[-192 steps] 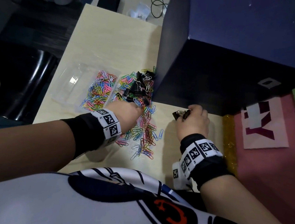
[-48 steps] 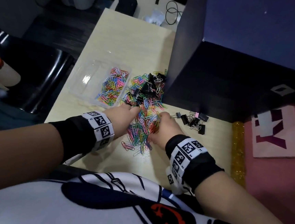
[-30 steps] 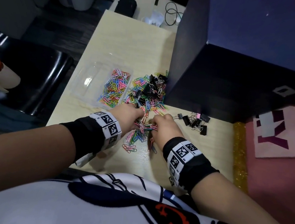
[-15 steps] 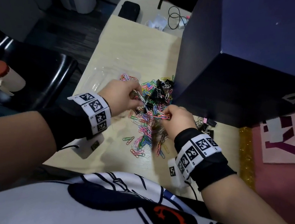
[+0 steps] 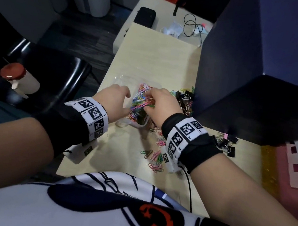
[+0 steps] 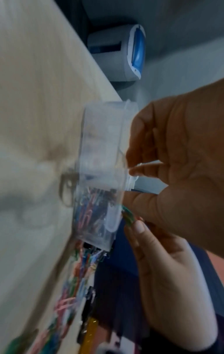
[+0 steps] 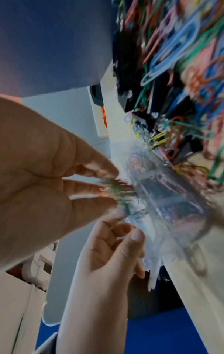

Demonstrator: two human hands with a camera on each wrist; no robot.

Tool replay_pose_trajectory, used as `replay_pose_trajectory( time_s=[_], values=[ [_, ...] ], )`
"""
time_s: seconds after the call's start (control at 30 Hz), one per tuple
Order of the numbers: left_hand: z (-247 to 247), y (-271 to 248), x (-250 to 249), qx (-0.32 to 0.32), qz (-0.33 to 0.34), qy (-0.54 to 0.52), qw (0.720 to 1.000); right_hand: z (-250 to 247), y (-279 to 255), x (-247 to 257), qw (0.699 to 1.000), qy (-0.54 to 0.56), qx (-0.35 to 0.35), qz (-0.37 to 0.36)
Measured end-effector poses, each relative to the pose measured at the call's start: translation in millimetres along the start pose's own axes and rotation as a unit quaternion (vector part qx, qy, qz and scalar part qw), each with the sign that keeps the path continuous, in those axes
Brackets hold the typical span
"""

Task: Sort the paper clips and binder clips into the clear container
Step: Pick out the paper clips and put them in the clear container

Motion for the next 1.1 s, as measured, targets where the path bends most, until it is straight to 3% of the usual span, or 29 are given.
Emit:
replay_pose_trajectory(
  time_s=[0.1, 0.27, 0.4, 0.47, 0.53, 0.6, 0.67, 0.73, 0.8, 0.9, 1.0, 1.1],
  values=[
    [12, 1, 6, 0.047, -0.003, 0.036, 0.998, 4, 8, -3, 0.999, -0.014, 0.018, 0.024],
    [14, 9, 4, 0.063, 0.016, 0.059, 0.996, -12, 3, -49, 0.992, -0.011, -0.025, 0.125],
    [11, 15, 2, 0.063, 0.016, 0.077, 0.995, 8, -20, -99, 0.964, -0.140, 0.068, 0.217],
    [7, 14, -4, 0.041, 0.012, 0.070, 0.997, 21, -34, -114, 0.958, -0.140, 0.084, 0.236],
    [-1, 9, -21, -0.009, 0.033, 0.083, 0.996, 32, -45, -116, 0.966, -0.112, 0.083, 0.216],
    [-2, 1, -53, -0.047, 0.115, 0.113, 0.986, 42, -53, -115, 0.971, -0.098, 0.101, 0.191],
    [15, -11, -90, -0.033, 0.234, 0.130, 0.963, 48, -57, -115, 0.972, -0.089, 0.124, 0.178],
    [39, -21, -114, 0.008, 0.302, 0.126, 0.945, 47, -59, -120, 0.972, -0.075, 0.133, 0.179],
    [63, -22, -122, 0.076, 0.287, 0.129, 0.946, 37, -58, -128, 0.974, -0.062, 0.117, 0.185],
    [83, -21, -130, 0.119, 0.280, 0.152, 0.940, 19, -57, -140, 0.978, -0.051, 0.071, 0.188],
    [98, -24, -134, 0.170, 0.264, 0.194, 0.929, 18, -53, -129, 0.990, -0.044, 0.064, 0.121],
    [102, -30, -139, 0.181, 0.265, 0.213, 0.923, 34, -50, -114, 0.992, -0.067, 0.100, 0.046]
  ],
)
Point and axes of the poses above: each hand's wrist, its own y-axis towards the middle knuckle, its own z-axis out of the palm, x = y × z, the point moved 9 cm from there along y, towards the middle knuckle, and after that the axes turned 10 degrees about z, right-handed, at the moved point
